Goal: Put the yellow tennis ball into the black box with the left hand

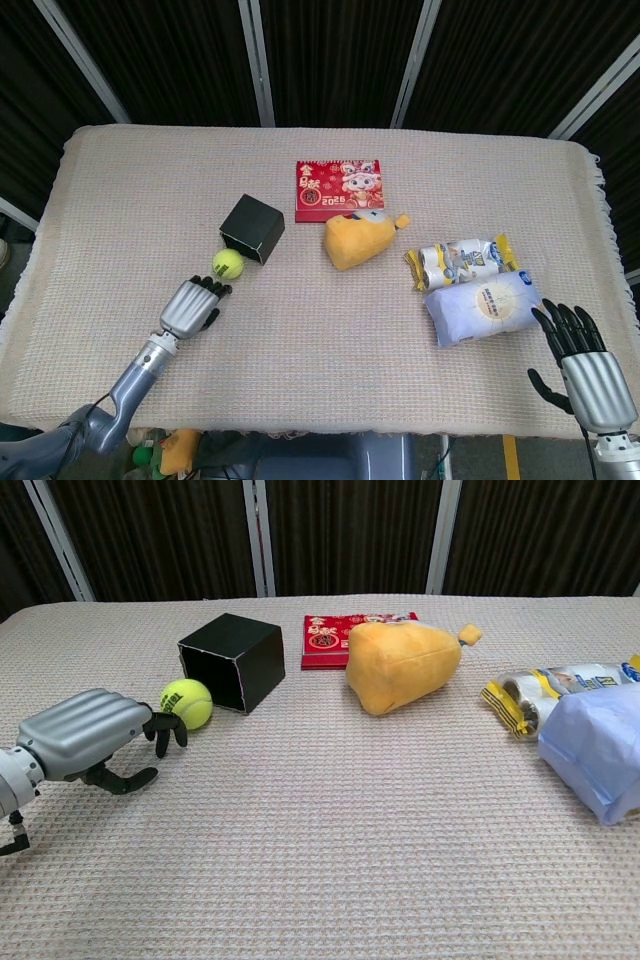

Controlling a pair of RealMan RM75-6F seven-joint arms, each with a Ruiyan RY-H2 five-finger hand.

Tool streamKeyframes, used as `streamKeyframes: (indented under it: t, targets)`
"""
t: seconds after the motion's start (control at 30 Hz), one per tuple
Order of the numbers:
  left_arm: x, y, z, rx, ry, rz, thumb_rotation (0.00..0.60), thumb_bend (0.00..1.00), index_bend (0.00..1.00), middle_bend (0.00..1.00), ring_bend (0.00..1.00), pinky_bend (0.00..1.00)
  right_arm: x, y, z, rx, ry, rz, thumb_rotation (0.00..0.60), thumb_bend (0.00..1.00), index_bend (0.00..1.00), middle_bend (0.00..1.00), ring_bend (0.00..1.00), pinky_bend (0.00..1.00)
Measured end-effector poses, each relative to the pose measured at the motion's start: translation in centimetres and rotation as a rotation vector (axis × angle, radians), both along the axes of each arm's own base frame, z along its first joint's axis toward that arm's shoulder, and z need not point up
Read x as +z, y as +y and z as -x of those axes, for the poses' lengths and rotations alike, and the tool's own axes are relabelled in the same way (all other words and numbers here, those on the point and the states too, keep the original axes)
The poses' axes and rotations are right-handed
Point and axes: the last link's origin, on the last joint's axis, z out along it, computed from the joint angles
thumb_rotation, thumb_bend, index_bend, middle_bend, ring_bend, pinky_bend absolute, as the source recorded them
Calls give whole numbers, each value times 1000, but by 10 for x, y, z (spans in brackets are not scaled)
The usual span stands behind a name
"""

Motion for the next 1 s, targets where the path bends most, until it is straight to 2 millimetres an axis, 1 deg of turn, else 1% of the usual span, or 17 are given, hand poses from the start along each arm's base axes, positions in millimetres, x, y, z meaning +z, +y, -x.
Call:
streamKeyframes:
  t: [0.2, 0.43, 0.63, 0.7, 0.77, 1.0]
  targets:
    - [-2, 9, -8, -1, -3, -6, 600, 380, 241, 362, 274, 383, 1, 0, 1, -5, 1, 2, 600, 344, 0, 0, 0, 0]
    - [-15, 26, -22, 6, -15, 5, 600, 371, 223, 348, 270, 376, 5, 0, 2, -7, -11, 13, 600, 344, 0, 0, 0, 0]
    - [-20, 32, -31, -1, -26, 4, 600, 369, 201, 331, 246, 362, 8, 0, 3, -10, -12, 16, 600, 344, 0, 0, 0, 0]
    - [-21, 33, -32, -5, -23, 6, 600, 368, 194, 322, 238, 307, 10, 1, 3, -9, -15, 21, 600, 344, 0, 0, 0, 0]
    - [-23, 33, -35, -12, -22, 7, 600, 368, 184, 307, 220, 228, 11, 3, 4, -11, -17, 25, 600, 344, 0, 0, 0, 0]
    - [-24, 34, -43, -38, -36, -8, 600, 362, 158, 262, 135, 120, 13, 5, 4, -16, -21, 30, 600, 345, 0, 0, 0, 0]
